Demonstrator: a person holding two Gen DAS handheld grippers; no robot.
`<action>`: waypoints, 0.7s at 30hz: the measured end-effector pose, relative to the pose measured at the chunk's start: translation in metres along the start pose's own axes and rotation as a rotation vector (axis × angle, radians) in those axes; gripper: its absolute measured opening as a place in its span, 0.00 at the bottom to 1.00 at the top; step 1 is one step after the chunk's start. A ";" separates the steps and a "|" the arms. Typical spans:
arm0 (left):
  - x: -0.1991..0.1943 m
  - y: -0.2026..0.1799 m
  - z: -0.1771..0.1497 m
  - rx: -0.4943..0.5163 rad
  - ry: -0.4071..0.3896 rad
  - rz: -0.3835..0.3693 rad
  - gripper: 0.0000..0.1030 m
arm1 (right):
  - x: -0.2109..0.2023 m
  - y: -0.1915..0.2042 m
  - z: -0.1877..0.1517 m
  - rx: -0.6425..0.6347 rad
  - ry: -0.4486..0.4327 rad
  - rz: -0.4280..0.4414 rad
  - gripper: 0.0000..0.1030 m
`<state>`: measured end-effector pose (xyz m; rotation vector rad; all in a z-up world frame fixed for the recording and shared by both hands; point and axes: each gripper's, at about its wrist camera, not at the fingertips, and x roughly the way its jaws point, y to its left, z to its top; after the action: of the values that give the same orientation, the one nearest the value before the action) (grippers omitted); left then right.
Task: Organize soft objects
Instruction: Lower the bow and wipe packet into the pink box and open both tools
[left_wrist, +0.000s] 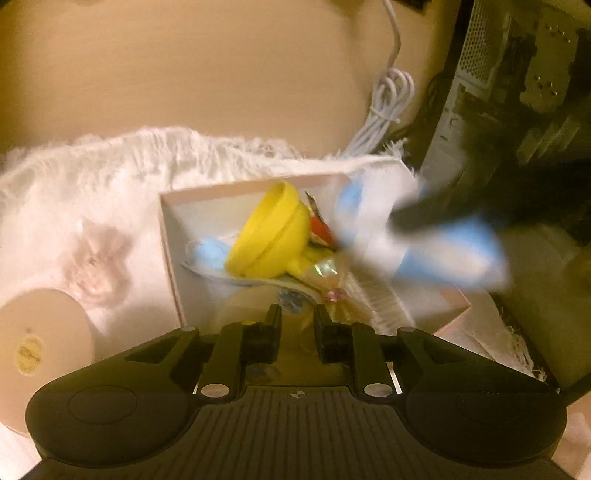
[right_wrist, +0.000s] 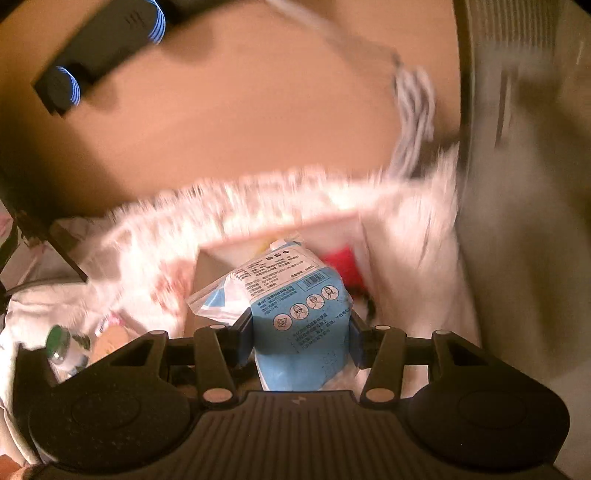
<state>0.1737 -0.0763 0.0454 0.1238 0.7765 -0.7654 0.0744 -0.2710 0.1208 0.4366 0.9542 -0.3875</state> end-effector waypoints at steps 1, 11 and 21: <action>-0.002 0.002 0.000 0.005 -0.011 0.005 0.20 | 0.009 -0.001 -0.002 0.008 0.022 0.001 0.48; -0.031 0.009 0.007 -0.037 -0.032 -0.069 0.20 | 0.068 -0.002 -0.007 0.017 0.069 -0.034 0.50; -0.076 0.021 0.003 -0.111 -0.114 -0.101 0.20 | 0.012 -0.006 -0.020 -0.066 -0.004 0.048 0.63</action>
<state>0.1545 -0.0185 0.0951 -0.0587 0.7195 -0.8155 0.0635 -0.2667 0.0996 0.3977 0.9483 -0.3127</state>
